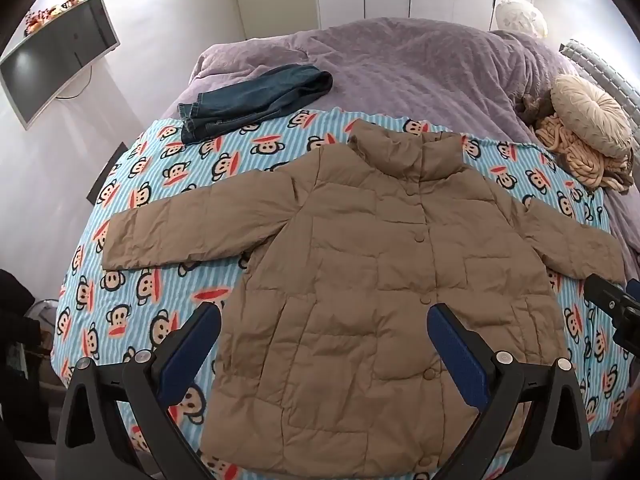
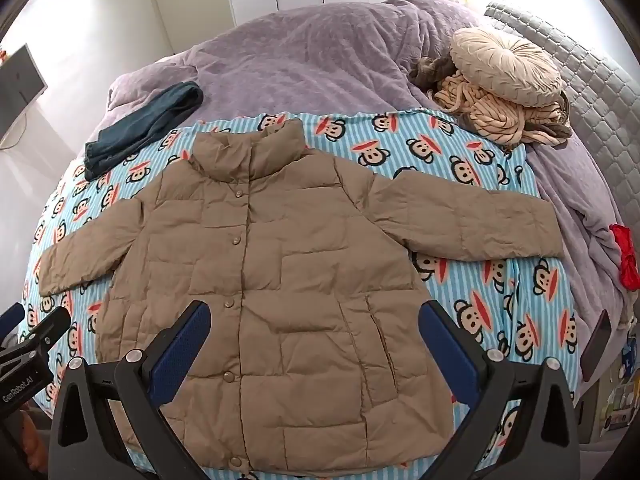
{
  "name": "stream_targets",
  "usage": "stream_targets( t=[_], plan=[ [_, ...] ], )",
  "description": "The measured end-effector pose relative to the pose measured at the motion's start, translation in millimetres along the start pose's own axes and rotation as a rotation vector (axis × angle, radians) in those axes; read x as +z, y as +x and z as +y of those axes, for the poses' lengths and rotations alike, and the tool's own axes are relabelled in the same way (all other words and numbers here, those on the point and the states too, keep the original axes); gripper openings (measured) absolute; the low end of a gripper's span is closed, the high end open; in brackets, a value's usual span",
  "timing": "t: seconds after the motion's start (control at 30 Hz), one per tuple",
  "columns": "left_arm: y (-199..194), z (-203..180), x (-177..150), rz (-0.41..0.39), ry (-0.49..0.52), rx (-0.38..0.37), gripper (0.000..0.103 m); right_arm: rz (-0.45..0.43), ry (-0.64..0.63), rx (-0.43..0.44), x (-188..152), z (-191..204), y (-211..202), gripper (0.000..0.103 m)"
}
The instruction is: Fold large clothes
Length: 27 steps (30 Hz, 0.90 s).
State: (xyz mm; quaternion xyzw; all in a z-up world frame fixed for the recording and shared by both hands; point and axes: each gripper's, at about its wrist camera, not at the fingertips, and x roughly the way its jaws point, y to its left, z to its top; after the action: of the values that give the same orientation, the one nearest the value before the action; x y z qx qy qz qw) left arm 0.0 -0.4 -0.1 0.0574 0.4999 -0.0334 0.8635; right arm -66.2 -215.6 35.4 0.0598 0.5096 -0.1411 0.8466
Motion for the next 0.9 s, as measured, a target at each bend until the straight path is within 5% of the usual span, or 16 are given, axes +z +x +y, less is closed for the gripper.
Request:
stream_targets(
  t=[0.9],
  plan=[
    [0.0, -0.8, -0.7, -0.004, 0.000, -0.001, 0.103, -0.004, -0.005, 0.000, -2.5, -0.3, 0.1, 0.103]
  ],
)
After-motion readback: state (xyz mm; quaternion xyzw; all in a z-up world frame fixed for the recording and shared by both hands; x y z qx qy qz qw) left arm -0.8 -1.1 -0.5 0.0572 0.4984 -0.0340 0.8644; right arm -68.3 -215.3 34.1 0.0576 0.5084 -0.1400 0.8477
